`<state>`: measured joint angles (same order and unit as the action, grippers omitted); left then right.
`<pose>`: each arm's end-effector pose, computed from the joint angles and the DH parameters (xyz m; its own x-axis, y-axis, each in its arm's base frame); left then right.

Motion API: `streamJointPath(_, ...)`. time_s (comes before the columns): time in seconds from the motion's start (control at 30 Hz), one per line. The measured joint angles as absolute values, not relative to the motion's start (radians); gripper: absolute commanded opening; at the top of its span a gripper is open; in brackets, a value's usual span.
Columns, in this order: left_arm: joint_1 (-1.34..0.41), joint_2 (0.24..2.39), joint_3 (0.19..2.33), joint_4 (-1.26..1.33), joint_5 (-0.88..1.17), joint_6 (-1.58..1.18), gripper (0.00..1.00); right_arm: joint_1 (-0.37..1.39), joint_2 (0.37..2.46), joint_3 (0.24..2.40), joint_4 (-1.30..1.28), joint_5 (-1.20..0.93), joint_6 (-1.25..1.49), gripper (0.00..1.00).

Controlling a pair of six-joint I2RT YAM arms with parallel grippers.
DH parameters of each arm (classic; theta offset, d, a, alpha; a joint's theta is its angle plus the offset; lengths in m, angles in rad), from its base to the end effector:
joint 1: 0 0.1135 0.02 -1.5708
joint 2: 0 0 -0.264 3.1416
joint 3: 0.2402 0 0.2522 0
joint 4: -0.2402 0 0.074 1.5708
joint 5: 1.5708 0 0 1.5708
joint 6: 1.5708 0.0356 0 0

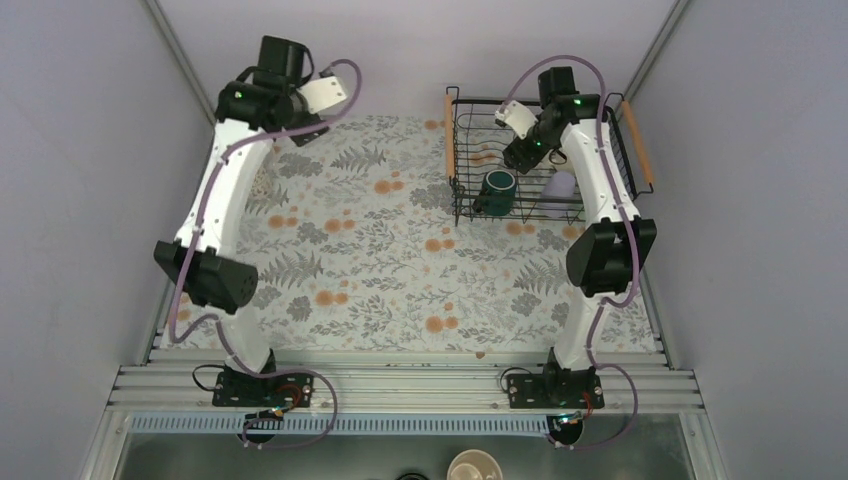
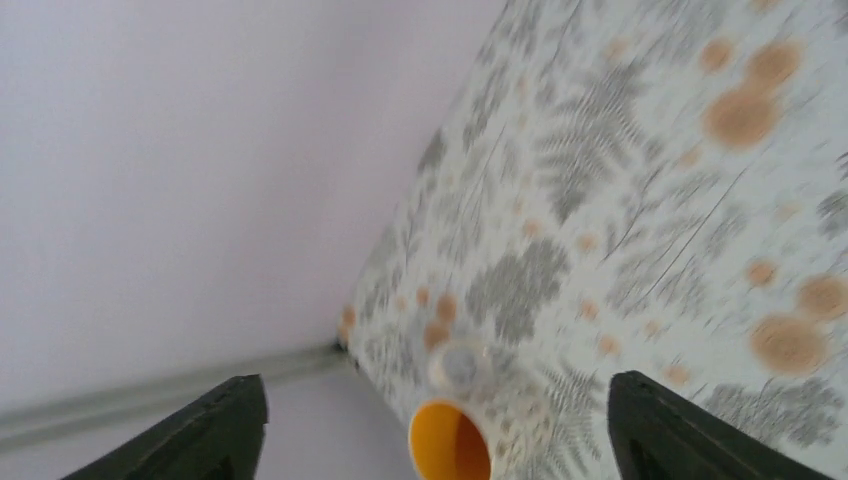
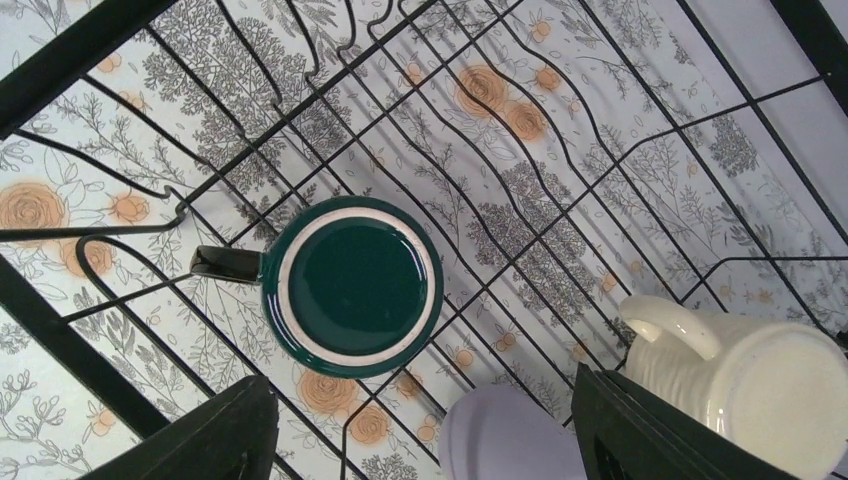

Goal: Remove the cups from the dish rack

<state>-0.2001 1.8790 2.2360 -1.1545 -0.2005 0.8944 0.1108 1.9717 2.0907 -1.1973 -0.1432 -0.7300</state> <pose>0.3784 -0.0695 0.4290 -0.3934 0.8596 -0.3261 0.5835 0.5076 0.6339 0.4077 0.0505 0.3490 -0.5349 -0.7236 -0.4362 -0.7155 0.6625 -0.2216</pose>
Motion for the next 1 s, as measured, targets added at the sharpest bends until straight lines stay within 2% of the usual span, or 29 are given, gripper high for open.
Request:
streamJointPath(0.17,-0.348,1.74,2.062,-1.023,-0.151,0.795,0.95,0.139,1.99,2.129,-1.24,-0.105,-0.775,0.79)
streamJointPath(0.27,-0.387,1.733,1.966,-0.963,-0.14,0.755,1.0,0.153,2.004,2.127,-1.256,-0.073,-0.813,0.81)
streamJointPath(0.37,-0.405,1.753,1.879,-0.918,-0.129,0.72,1.0,0.163,2.037,2.126,-1.261,-0.049,-0.85,0.82)
streamJointPath(1.0,-0.416,1.756,1.846,-0.802,-0.072,0.642,1.0,0.208,2.186,2.126,-1.276,-0.021,-0.978,0.86)
